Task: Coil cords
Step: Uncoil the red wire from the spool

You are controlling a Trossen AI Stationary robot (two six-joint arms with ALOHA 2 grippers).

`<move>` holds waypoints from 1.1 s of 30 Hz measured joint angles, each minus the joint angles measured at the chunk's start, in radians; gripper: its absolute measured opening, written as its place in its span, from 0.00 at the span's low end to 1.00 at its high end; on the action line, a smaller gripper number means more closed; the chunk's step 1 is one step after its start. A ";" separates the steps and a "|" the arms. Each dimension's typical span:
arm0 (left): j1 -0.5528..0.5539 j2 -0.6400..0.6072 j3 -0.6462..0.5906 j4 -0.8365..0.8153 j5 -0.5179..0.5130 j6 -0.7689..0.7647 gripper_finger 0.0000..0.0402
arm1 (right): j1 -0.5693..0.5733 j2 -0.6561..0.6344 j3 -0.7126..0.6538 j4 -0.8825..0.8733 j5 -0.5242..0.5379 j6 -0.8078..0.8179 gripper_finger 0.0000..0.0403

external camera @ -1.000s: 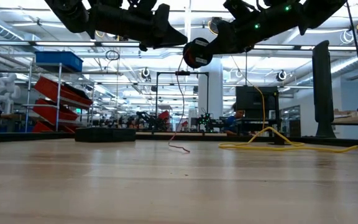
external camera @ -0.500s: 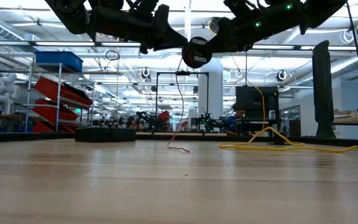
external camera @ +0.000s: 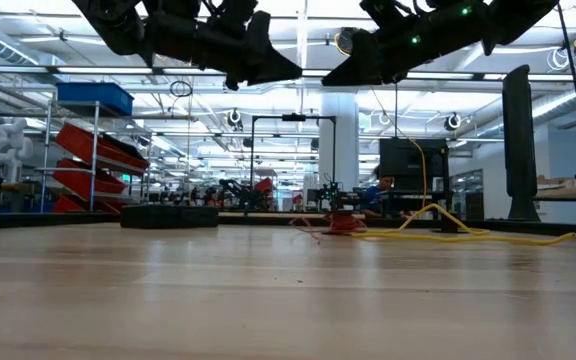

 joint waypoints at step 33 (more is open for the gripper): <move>0.000 0.356 0.000 -0.044 0.103 0.001 0.14 | 0.000 0.346 -0.024 -0.170 -0.074 -0.192 0.22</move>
